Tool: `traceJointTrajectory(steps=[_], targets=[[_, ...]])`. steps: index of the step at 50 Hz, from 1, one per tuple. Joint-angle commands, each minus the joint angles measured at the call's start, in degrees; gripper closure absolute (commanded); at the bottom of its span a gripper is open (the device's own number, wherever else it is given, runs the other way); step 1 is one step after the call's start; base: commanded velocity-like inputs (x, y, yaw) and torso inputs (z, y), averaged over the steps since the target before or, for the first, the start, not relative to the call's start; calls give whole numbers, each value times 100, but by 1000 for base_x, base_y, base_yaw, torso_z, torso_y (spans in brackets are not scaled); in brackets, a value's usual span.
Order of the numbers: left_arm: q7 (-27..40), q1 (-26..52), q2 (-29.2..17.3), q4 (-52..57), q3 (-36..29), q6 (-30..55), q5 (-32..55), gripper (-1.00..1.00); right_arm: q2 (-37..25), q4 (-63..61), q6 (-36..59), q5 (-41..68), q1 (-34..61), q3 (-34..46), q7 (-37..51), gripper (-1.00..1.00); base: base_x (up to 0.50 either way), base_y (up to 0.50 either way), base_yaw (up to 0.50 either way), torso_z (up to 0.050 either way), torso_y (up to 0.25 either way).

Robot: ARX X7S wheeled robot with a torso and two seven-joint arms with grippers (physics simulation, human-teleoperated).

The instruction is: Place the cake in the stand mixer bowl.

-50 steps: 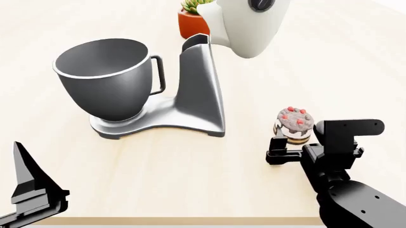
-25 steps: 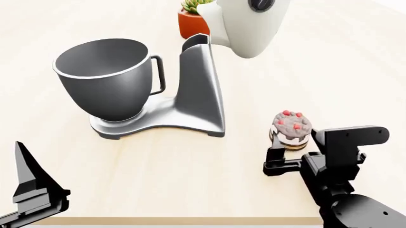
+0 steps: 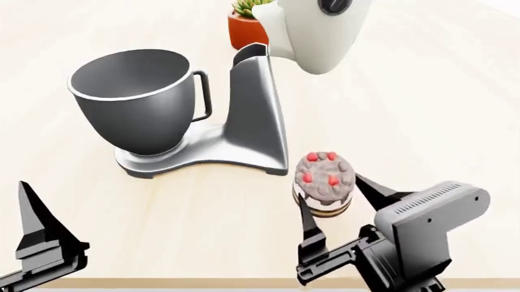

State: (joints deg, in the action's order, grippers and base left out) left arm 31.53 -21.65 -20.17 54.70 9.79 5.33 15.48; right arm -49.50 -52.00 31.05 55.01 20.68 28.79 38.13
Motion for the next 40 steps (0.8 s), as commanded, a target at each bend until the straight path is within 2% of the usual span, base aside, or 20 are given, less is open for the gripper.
traceJointTrajectory(steps=[1, 8, 19, 40], targets=[[34, 7, -25, -22, 12, -7, 43, -100, 413, -632, 670, -113, 701, 452, -18, 100, 0, 0, 0, 0, 0], [49, 24, -37, -49, -12, -5, 45, -100, 984, -717, 1113, 234, 1522, 820, 142, 100, 0, 0, 0, 0, 0], [52, 52, -61, -97, -67, -12, 59, -100, 1800, 95, 1454, 577, 2617, 896, 80, 100, 0, 0, 0, 0, 0], [85, 65, -105, -161, -57, -48, 121, -100, 2566, 1051, 1531, 594, 3635, 945, -236, 100, 0, 0, 0, 0, 1]])
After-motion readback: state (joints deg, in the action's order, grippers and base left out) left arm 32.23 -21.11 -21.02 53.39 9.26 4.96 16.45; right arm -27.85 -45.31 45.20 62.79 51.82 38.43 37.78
